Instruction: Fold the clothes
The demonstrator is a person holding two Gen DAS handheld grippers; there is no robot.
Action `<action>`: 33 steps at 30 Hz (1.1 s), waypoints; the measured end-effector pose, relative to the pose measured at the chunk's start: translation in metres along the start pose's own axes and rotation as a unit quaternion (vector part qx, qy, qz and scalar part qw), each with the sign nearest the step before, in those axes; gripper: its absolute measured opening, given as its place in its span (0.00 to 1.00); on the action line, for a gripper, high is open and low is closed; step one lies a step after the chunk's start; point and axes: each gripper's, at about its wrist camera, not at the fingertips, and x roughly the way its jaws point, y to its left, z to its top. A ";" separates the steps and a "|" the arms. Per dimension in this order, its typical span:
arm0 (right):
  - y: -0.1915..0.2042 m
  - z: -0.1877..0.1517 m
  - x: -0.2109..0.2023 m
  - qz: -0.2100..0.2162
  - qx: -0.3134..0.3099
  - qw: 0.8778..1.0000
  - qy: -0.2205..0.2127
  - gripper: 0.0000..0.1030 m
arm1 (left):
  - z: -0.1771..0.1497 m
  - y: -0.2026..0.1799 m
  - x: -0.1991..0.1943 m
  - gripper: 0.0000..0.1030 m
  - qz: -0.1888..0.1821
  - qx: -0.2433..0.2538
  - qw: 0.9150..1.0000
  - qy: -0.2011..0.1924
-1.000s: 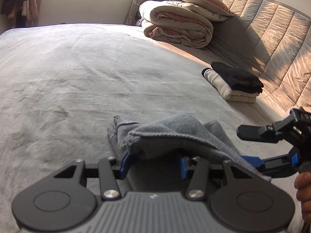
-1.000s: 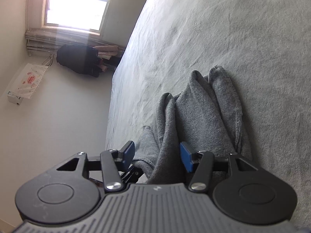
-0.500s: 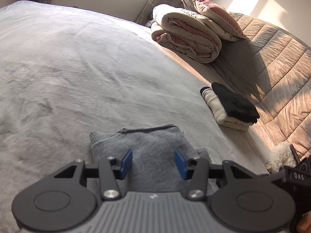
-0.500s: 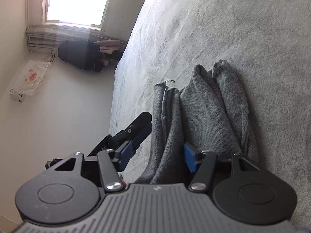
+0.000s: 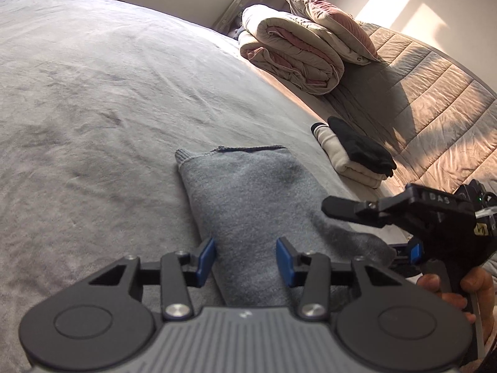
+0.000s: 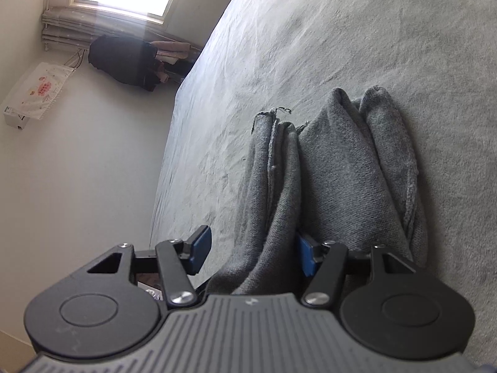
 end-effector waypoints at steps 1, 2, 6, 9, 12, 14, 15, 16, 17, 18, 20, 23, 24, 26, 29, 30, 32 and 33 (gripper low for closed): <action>0.002 -0.001 0.002 -0.003 -0.013 1.000 -0.001 0.25 | 0.000 0.001 -0.002 0.42 0.001 0.000 1.000 -0.003; 0.004 -0.002 0.001 -0.001 -0.022 1.000 -0.004 0.25 | 0.001 0.001 -0.004 0.42 -0.001 0.000 1.000 -0.008; 0.014 -0.012 -0.017 0.026 -0.048 0.998 -0.024 0.23 | 0.004 -0.001 -0.010 0.41 -0.016 0.006 1.000 -0.025; 0.021 -0.013 -0.027 0.031 -0.065 0.997 -0.034 0.23 | 0.004 -0.007 -0.008 0.40 -0.039 0.015 0.999 -0.026; 0.012 -0.011 -0.033 0.021 -0.052 0.998 -0.038 0.23 | -0.002 -0.018 -0.001 0.39 -0.055 0.041 0.998 -0.011; 0.001 -0.007 -0.035 0.010 -0.032 0.999 -0.040 0.23 | -0.006 -0.026 0.002 0.39 -0.060 0.062 0.996 -0.004; -0.007 -0.006 -0.037 0.005 -0.020 0.999 -0.039 0.23 | -0.008 -0.030 0.004 0.39 -0.064 0.073 0.995 -0.001; -0.015 -0.005 -0.038 -0.003 -0.009 0.999 -0.036 0.23 | -0.011 -0.034 0.005 0.39 -0.070 0.084 0.994 0.003; -0.024 -0.004 -0.038 -0.012 0.003 0.999 -0.033 0.23 | -0.012 -0.036 0.005 0.39 -0.073 0.091 0.993 0.006; -0.032 -0.003 -0.037 -0.015 0.014 0.999 -0.028 0.23 | -0.015 -0.039 0.007 0.39 -0.072 0.101 0.992 0.009; -0.041 -0.003 -0.036 -0.014 0.026 0.999 -0.018 0.23 | -0.020 -0.044 0.010 0.39 -0.070 0.119 0.990 0.016; -0.035 -0.005 -0.039 -0.001 0.012 1.000 -0.005 0.30 | -0.024 -0.045 0.009 0.39 -0.064 0.131 0.989 0.010; -0.032 -0.005 -0.040 0.003 0.008 1.000 -0.001 0.37 | -0.024 -0.045 0.008 0.39 -0.065 0.130 0.989 0.008; -0.028 -0.006 -0.043 0.012 -0.002 1.000 0.007 0.49 | -0.025 -0.044 0.005 0.39 -0.067 0.129 0.989 0.003; -0.022 -0.008 -0.046 0.025 -0.016 0.999 0.019 0.50 | -0.027 -0.045 0.003 0.39 -0.068 0.134 0.989 -0.002; -0.020 -0.009 -0.047 0.029 -0.021 0.999 0.023 0.50 | -0.028 -0.046 0.002 0.39 -0.068 0.137 0.988 -0.003; -0.016 -0.011 -0.048 0.021 -0.036 0.999 0.026 0.42 | -0.030 -0.049 0.002 0.39 -0.069 0.145 0.987 -0.003; -0.014 -0.012 -0.047 0.015 -0.045 0.999 0.026 0.17 | -0.030 -0.050 0.002 0.39 -0.070 0.149 0.986 -0.002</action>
